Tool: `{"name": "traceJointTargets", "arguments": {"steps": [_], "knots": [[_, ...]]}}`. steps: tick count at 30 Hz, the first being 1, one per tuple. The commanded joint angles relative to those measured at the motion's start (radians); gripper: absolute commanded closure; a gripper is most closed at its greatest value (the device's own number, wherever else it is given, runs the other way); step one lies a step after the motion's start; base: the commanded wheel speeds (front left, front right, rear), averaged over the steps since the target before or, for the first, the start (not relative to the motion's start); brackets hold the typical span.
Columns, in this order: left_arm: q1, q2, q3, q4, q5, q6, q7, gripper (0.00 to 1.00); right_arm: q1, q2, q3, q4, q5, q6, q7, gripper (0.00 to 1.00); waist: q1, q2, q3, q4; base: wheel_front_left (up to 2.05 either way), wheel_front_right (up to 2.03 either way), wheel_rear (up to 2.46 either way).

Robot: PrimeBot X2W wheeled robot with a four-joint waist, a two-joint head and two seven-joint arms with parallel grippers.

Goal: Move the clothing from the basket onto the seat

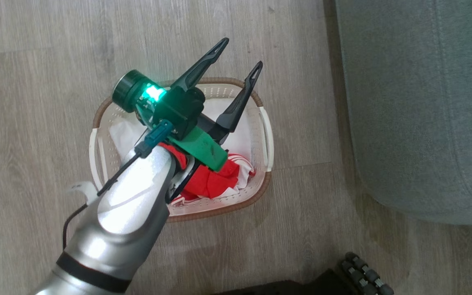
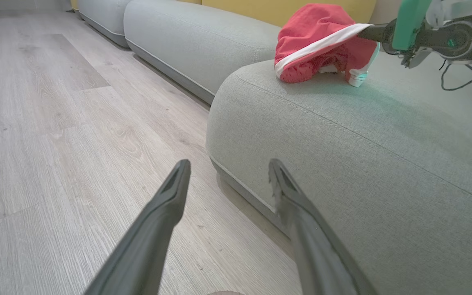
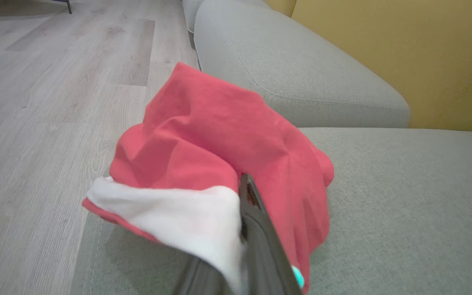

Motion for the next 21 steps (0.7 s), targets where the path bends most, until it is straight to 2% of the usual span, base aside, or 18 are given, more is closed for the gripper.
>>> {"name": "traceJointTargets", "arguments": {"steps": [1,11,21], "knots": [[-0.003,0.013,0.025,-0.024,0.004,0.006,-0.01,0.0,0.046,-0.002,-0.003,-0.037,-0.007,0.0,-0.009,0.0,-0.0001,0.0,-0.009,-0.006,0.0,0.0,0.0],[0.039,0.009,0.044,-0.004,-0.017,0.006,-0.01,0.0,0.196,0.022,0.052,-0.088,0.065,0.0,-0.009,0.0,-0.0001,0.0,-0.093,-0.034,0.0,0.0,0.0],[0.136,0.002,0.102,-0.005,-0.052,0.014,-0.01,0.0,0.35,0.005,0.156,-0.149,0.171,0.0,-0.009,0.0,-0.0001,0.0,-0.256,-0.036,0.0,0.0,0.0]]}}
